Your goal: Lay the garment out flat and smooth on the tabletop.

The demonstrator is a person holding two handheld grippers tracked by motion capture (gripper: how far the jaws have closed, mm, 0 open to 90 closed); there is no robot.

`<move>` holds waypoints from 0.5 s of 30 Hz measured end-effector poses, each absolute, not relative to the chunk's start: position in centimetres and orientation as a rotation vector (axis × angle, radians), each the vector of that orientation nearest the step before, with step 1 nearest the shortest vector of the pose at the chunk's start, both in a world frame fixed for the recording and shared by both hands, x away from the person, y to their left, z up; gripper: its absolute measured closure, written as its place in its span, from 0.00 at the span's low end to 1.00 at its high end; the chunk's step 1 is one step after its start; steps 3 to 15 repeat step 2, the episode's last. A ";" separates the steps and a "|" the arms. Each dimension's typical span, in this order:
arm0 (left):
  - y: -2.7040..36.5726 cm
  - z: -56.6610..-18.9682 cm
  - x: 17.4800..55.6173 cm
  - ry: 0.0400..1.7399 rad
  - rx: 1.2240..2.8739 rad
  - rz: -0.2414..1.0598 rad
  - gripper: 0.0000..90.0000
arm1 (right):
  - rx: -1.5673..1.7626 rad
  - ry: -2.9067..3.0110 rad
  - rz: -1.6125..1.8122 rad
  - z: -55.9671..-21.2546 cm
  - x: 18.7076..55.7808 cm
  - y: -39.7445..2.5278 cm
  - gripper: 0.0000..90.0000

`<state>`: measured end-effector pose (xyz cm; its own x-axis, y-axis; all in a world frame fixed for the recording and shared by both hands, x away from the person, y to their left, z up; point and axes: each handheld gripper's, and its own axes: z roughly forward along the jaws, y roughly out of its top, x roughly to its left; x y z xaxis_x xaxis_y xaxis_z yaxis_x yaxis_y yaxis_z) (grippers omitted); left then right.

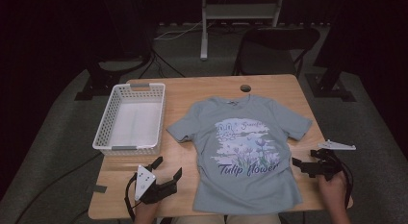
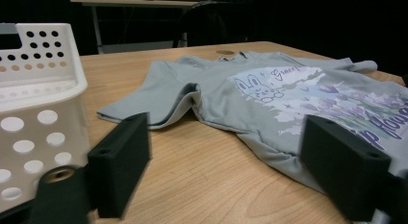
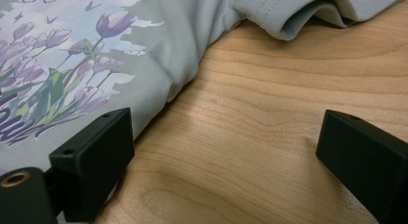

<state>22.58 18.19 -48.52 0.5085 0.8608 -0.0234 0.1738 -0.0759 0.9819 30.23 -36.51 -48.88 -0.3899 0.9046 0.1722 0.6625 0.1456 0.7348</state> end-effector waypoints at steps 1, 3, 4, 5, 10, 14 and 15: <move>18.2 -48.5 22.6 0.907 1.573 0.714 0.13 | 1.512 2.114 1.101 -48.9 30.2 -36.5 0.06; 18.2 -48.5 22.6 0.895 1.578 0.700 0.13 | 1.512 2.114 1.101 -48.9 30.2 -36.5 0.06; 18.2 -48.5 22.6 0.895 1.578 0.700 0.13 | 1.512 2.114 1.101 -48.9 30.2 -36.5 0.06; 18.2 -48.5 22.6 0.895 1.578 0.700 0.13 | 1.512 2.114 1.101 -48.9 30.2 -36.5 0.06; 18.2 -48.5 22.6 0.895 1.578 0.700 0.13 | 1.512 2.114 1.101 -48.9 30.2 -36.5 0.06; 18.2 -48.5 22.6 0.895 1.578 0.700 0.13 | 1.512 2.114 1.101 -48.9 30.2 -36.5 0.06; 18.2 -48.5 22.6 0.895 1.578 0.700 0.13 | 1.512 2.114 1.101 -48.9 30.2 -36.5 0.06</move>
